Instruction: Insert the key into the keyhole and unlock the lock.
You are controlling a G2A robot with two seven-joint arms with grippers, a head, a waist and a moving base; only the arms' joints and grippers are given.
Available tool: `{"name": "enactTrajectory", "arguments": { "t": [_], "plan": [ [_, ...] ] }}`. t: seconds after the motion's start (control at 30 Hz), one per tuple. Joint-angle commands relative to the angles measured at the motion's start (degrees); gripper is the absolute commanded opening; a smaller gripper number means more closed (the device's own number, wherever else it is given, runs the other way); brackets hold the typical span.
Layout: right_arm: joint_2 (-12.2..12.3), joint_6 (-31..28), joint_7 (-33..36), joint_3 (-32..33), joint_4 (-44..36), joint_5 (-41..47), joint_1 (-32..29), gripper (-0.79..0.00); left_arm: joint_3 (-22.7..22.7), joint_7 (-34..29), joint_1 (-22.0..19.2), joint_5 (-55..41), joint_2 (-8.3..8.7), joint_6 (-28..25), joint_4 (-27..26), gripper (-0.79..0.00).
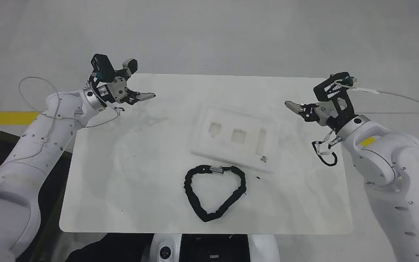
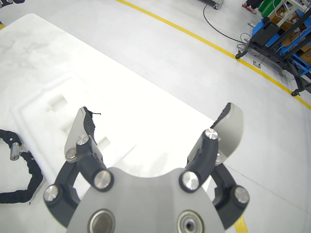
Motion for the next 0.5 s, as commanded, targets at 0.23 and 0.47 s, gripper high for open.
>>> {"name": "enactTrajectory", "arguments": {
  "t": [0.23, 0.47],
  "plan": [
    [0.0, -2.6, 11.9, -2.6, -2.2, 6.2, -0.2, 0.0, 0.0, 0.0, 0.0, 0.0, 0.0, 0.0, 0.0, 0.0],
    [0.0, -0.6, 24.4, -5.4, -6.4, 11.2, 0.6, 0.0, 0.0, 0.0, 0.0, 0.0, 0.0, 0.0, 0.0, 0.0]
  ]
}}
